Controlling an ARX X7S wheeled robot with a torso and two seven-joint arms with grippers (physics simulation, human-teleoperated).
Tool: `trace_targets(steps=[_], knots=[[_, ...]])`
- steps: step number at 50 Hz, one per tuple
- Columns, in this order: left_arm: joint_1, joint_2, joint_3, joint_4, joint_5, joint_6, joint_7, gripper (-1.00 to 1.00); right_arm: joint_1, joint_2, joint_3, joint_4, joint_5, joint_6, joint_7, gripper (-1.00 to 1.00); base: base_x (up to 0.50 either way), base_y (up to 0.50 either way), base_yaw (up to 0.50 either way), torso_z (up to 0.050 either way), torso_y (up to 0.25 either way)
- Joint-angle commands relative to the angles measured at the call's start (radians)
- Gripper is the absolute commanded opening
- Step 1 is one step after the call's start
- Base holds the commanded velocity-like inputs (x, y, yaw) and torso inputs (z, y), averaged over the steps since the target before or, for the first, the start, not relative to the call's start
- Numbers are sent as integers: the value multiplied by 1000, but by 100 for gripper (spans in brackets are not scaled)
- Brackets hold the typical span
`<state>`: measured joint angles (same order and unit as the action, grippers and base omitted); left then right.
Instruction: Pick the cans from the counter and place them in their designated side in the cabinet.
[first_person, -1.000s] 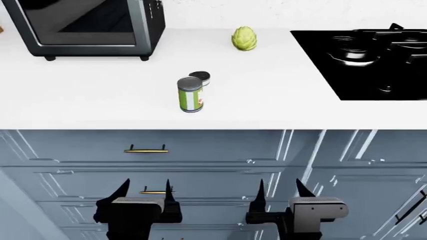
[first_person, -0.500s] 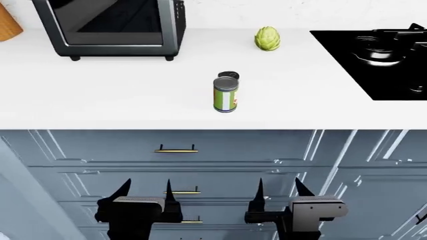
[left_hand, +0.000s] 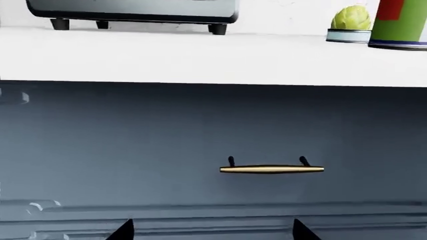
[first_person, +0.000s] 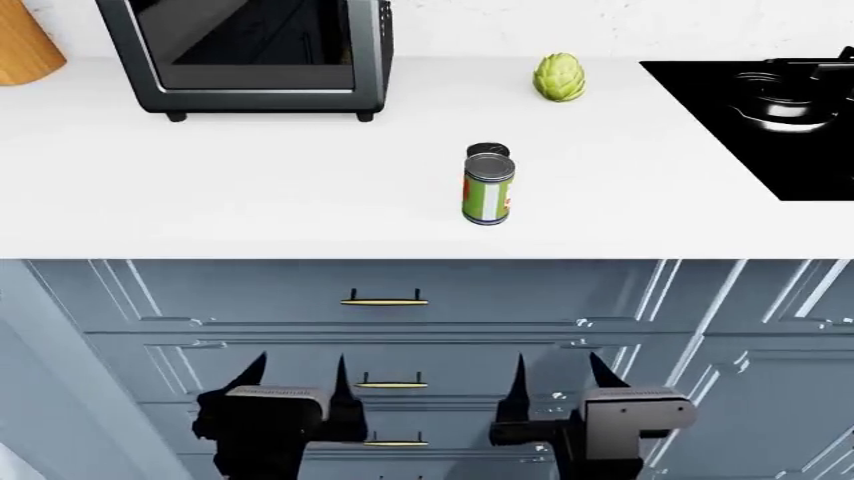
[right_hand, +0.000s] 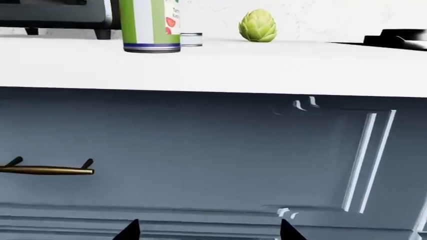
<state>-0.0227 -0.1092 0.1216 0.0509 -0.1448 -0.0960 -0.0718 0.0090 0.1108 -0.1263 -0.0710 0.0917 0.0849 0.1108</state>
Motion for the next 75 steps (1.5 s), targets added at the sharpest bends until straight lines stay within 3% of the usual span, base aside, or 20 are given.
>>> trace_targets(steps=[1,11,14,18,22,33,46,75], knots=[[-15,-41,15,245,-98,-223,15,100,1,29,-16,-214,69,225,-6,100,0,0,0,0,0],[-159,-131,-44,664,-298,-667,-24,100,183,103,51,-640,260,748,7,100,0,0,0,0,0],[-240,-123,-119,727,-417,-804,-46,100,280,108,87,-720,340,904,12,100,0,0,0,0,0],[-354,-135,-193,770,-543,-959,-70,100,447,92,152,-762,453,1114,17,100,0,0,0,0,0],[-448,-172,-222,798,-609,-1068,-84,100,587,94,152,-698,471,1178,14,100,0,0,0,0,0],[-665,-143,-507,840,-959,-1377,-228,100,794,95,47,-362,412,1098,-41,100,0,0,0,0,0],[-726,-177,-550,828,-1057,-1412,-301,100,889,71,-87,-30,305,851,-120,100,0,0,0,0,0],[-692,-212,-495,811,-1041,-1303,-318,100,831,90,-206,191,234,752,-146,100,0,0,0,0,0]])
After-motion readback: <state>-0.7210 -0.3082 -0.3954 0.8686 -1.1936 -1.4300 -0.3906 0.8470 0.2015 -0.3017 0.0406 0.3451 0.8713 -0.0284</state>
